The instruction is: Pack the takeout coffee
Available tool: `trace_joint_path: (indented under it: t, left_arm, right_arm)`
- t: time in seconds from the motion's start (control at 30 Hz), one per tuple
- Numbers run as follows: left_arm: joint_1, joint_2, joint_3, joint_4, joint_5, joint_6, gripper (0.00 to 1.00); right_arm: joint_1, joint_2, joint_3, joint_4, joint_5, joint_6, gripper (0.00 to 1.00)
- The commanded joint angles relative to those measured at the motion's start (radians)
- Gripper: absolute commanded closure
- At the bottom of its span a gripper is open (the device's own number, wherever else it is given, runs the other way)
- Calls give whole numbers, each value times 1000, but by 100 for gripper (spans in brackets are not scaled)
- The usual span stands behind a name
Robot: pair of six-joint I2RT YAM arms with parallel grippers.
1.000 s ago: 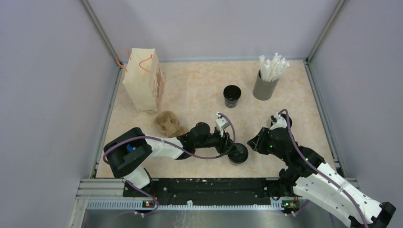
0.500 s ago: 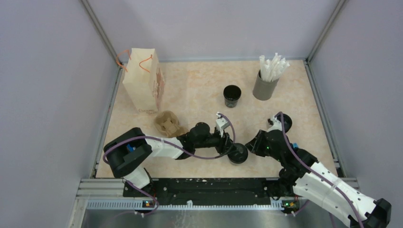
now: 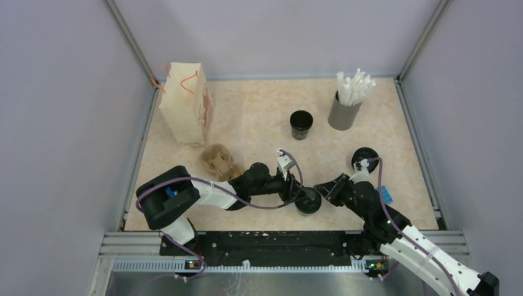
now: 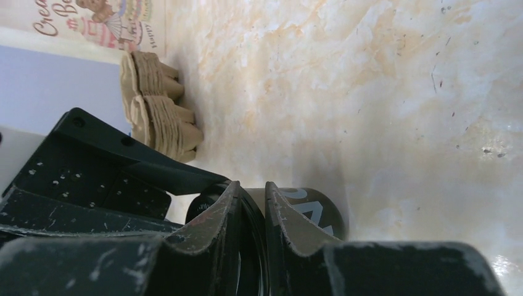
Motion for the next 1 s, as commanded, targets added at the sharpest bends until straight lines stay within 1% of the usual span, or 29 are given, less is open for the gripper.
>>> trace_joint_path:
  t: [0.0, 0.1, 0.2, 0.3, 0.4, 0.43, 0.57, 0.6, 0.63, 0.73, 0.77, 0.9, 0.97]
  left_arm:
    - [-5, 89, -97, -242, -90, 33, 55]
    - [-6, 78, -88, -254, -86, 29, 54]
    - [-5, 41, -47, -316, -86, 27, 50]
    - [-5, -17, -8, -357, -76, 25, 39]
    - [-4, -77, 68, -429, -82, 25, 30]
    - [-4, -96, 93, -456, -90, 25, 26]
    - [-2, -166, 173, -560, -129, 30, 14]
    - [-1, -183, 186, -570, -132, 32, 6]
    - [0, -201, 196, -589, -136, 34, 2]
    - [3, -262, 201, -623, -158, 29, 1]
    - [4, -283, 199, -637, -169, 28, 1]
    - [7, -391, 182, -722, -256, 15, 1]
    - [8, -464, 158, -761, -311, 19, 1]
  right_arm:
    - [10, -40, -85, -216, -107, 21, 82]
    - [10, -46, -19, -247, -61, -1, 78]
    - [10, -3, 131, -326, 40, -55, 69]
    - [10, 66, 289, -394, 125, -126, 59]
    - [10, 141, 380, -405, 138, -196, 46]
    - [10, 166, 408, -421, 149, -208, 44]
    - [10, 220, 477, -423, 111, -268, 42]
    - [10, 234, 491, -422, 93, -282, 42]
    - [11, 256, 504, -421, 70, -298, 42]
    - [11, 314, 548, -424, -8, -365, 41]
    - [12, 333, 561, -425, -26, -384, 34]
    - [68, 375, 615, -467, 7, -410, 19]
    - [147, 416, 639, -492, 47, -404, 16]
